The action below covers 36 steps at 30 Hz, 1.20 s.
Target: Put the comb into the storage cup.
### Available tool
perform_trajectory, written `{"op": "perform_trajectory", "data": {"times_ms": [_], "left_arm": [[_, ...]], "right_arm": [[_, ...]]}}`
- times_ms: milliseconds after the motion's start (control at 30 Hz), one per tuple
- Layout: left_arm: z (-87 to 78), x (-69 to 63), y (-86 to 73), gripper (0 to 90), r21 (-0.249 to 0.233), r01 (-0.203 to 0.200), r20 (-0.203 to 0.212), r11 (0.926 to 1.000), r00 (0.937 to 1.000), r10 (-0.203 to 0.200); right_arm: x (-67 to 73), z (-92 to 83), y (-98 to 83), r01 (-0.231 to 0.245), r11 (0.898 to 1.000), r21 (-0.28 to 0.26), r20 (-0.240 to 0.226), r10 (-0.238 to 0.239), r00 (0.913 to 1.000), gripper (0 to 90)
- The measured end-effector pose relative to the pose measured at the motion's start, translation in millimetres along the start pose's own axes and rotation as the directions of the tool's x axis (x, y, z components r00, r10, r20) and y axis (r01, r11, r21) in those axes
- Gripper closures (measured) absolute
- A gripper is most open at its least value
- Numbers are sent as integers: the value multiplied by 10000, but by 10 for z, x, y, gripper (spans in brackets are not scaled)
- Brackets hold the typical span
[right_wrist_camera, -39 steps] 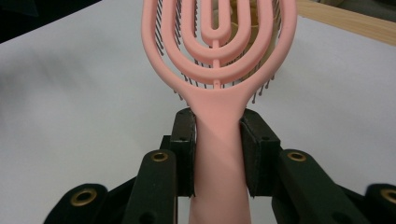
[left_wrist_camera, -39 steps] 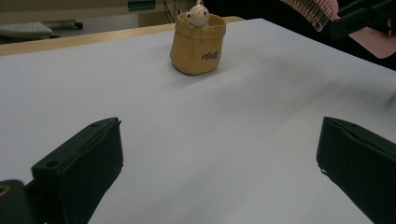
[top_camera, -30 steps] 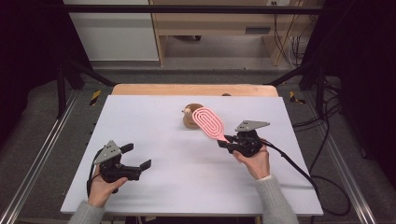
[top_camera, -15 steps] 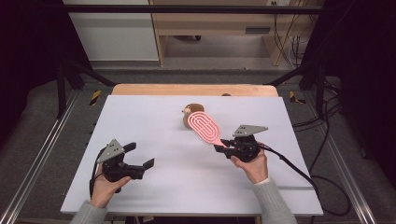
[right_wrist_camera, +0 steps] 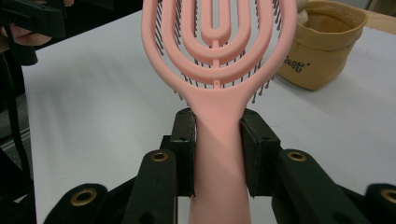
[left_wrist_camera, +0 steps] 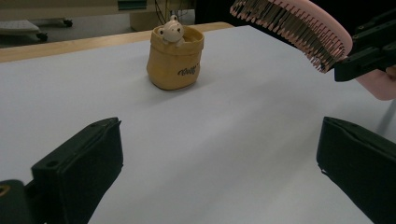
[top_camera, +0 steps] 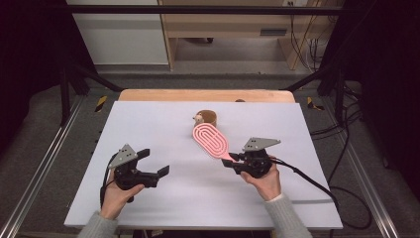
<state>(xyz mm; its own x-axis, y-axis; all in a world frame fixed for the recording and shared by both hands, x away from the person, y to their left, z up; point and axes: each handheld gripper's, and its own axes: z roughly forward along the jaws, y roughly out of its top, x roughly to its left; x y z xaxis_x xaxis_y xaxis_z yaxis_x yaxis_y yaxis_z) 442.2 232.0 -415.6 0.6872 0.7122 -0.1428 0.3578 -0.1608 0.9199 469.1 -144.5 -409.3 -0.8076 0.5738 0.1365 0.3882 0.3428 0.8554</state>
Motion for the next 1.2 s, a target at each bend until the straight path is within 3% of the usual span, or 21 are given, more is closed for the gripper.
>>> {"op": "perform_trajectory", "data": {"times_ms": [833, 1200], "left_arm": [[221, -179, 239, 3, -171, 8, 510, 9999, 9987, 1], [317, -239, 293, 3, -117, 219, 637, 9997, 9977, -212]], "right_arm": [[91, 22, -50, 49, 9998, -193, -208, -53, 9998, 694], [115, 24, -61, 132, 9995, -290, -189, -137, 9997, 694]]}}
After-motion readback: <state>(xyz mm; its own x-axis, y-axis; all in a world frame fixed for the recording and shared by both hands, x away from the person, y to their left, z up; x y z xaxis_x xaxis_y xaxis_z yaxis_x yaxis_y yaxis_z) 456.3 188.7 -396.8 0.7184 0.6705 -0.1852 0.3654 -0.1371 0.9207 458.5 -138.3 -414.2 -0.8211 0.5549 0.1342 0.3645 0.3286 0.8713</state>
